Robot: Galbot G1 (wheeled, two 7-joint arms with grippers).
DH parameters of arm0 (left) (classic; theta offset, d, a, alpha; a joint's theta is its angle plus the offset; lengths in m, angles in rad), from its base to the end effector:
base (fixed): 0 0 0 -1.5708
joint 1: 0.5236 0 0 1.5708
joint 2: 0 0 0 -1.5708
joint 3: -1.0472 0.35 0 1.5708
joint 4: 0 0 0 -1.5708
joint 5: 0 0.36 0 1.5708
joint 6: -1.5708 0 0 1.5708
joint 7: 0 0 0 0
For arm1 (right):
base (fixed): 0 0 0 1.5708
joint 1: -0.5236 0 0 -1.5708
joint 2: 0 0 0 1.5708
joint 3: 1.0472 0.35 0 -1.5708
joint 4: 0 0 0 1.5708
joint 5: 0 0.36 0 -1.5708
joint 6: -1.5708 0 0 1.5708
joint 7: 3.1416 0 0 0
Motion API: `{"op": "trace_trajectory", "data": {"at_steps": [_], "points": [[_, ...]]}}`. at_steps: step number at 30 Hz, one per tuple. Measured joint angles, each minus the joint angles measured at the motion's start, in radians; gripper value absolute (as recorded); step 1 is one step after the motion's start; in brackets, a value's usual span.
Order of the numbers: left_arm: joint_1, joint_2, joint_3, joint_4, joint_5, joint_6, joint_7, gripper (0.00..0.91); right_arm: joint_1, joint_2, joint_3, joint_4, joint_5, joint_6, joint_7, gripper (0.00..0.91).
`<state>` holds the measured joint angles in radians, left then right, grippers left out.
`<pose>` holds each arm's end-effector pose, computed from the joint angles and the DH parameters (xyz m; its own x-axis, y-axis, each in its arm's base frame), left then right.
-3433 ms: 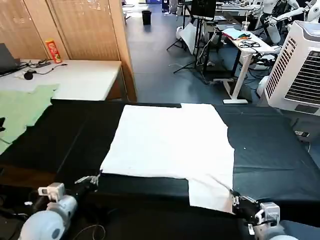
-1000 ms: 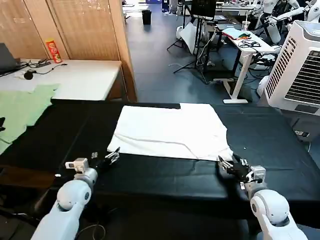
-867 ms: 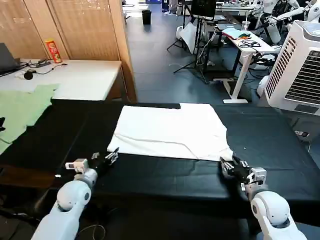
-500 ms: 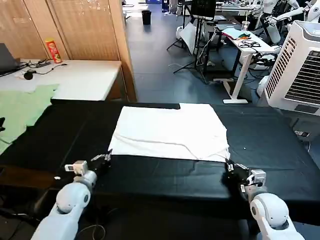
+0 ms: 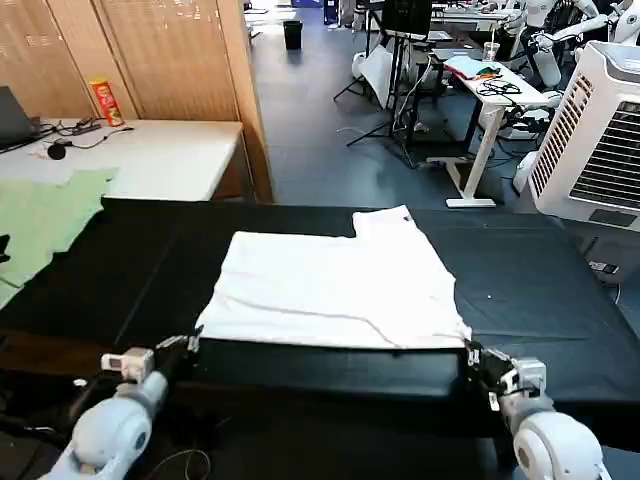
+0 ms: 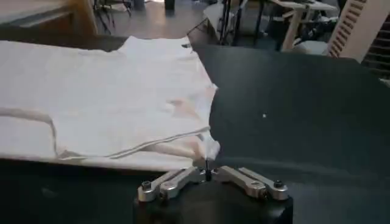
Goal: Fold and organize the clothes.
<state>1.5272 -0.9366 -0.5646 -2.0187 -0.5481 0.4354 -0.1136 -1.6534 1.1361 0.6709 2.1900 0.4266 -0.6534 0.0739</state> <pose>0.2190 0.1257 -0.2814 -0.8673 0.0737 0.4923 0.1327 0.9874 0.0859 0.1757 -0.0984 -0.2555 -0.8046 -0.0277 0.5932 -0.0766 0.9954 -0.0574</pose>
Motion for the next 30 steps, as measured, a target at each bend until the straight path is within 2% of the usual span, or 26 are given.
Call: {"op": "trace_trajectory", "data": {"at_steps": [1, 2, 9, 13, 18, 23, 27, 30], "points": [[0.02, 0.004, -0.008, -0.015, -0.001, 0.0, -0.001, 0.692, -0.008, 0.001, 0.0, 0.006, -0.005, -0.006, -0.005, 0.127], [0.039, 0.006, -0.017, -0.028, -0.003, 0.0, -0.001, 0.878, -0.015, 0.002, 0.0, 0.012, -0.011, -0.011, -0.01, 0.878], [0.113, -0.005, -0.061, -0.084, -0.01, 0.024, -0.023, 0.878, -0.068, 0.001, 0.02, 0.076, -0.016, -0.037, -0.015, 0.878], [0.14, -0.006, -0.082, -0.114, -0.012, 0.046, -0.029, 0.878, -0.086, -0.011, 0.044, 0.134, 0.016, -0.043, -0.023, 0.878], [0.16, -0.004, -0.108, -0.159, -0.054, 0.114, -0.06, 0.878, -0.029, -0.04, 0.072, 0.156, 0.061, 0.03, -0.018, 0.878], [0.111, 0.015, -0.129, -0.197, -0.158, 0.16, -0.087, 0.878, 0.18, -0.089, 0.029, 0.031, 0.073, 0.095, 0.002, 0.878], [-0.045, 0.021, -0.097, -0.166, -0.179, 0.204, -0.079, 0.878, 0.392, -0.1, -0.058, -0.126, 0.073, 0.116, 0.03, 0.878], [-0.199, 0.017, -0.048, -0.087, -0.145, 0.17, -0.047, 0.878, 0.552, -0.099, -0.138, -0.255, 0.073, 0.114, 0.05, 0.878]]}}
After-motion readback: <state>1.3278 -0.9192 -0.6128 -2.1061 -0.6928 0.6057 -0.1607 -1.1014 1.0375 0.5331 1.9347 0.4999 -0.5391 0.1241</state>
